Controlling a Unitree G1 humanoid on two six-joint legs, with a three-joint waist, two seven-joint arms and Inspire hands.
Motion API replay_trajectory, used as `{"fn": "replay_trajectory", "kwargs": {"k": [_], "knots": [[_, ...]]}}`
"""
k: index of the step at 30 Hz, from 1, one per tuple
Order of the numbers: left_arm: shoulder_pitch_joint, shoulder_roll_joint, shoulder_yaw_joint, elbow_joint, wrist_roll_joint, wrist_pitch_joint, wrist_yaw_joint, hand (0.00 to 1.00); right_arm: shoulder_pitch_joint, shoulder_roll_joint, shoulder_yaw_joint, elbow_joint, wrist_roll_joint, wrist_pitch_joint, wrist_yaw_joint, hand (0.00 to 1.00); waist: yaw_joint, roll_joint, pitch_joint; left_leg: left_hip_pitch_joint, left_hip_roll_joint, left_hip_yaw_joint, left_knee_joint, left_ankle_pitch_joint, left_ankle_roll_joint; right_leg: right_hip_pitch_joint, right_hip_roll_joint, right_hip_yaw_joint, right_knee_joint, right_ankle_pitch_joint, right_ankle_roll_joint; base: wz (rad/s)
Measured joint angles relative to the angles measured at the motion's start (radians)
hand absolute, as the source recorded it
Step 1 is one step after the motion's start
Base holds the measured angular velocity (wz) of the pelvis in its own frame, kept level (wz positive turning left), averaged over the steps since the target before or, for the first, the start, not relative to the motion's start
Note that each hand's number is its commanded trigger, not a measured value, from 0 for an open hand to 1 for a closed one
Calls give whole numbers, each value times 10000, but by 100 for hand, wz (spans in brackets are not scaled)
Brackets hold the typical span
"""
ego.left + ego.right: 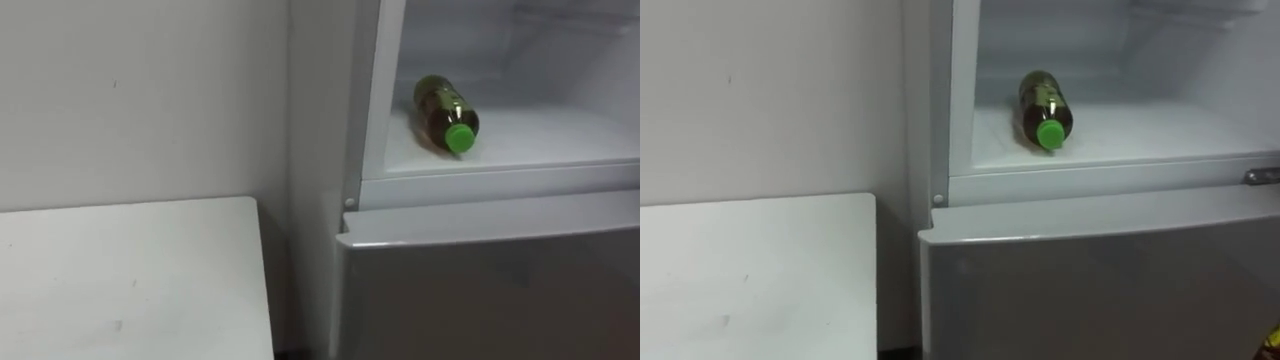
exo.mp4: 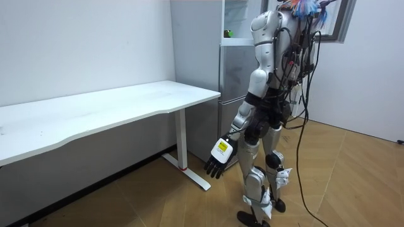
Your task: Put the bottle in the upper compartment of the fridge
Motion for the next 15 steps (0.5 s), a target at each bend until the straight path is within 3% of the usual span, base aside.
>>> {"fn": "replay_trajectory", "kwargs": {"k": [4, 9, 15], "knots": [[-11, 118, 36, -92, -5, -27, -216, 0, -172, -500, -283, -27, -249, -269, -714, 0, -47, -177, -6, -63, 17, -2, 1, 9, -16, -57, 18, -1, 1, 0, 0, 0], [-2, 135, 36, -97, -21, -42, -341, 0, -346, -554, -639, -24, -1150, -451, -1445, 0, -141, -238, -2, -79, 20, -6, 1, 15, -21, -84, 22, -25, 7, 0, 0, 0], [-19, 163, 35, -127, 6, -40, -345, 0, -476, -796, -732, 124, -1145, -469, -2026, 0, -167, -210, 16, -63, 25, -5, -15, 16, -22, -145, 21, -40, 5, 0, 0, 0]]}}
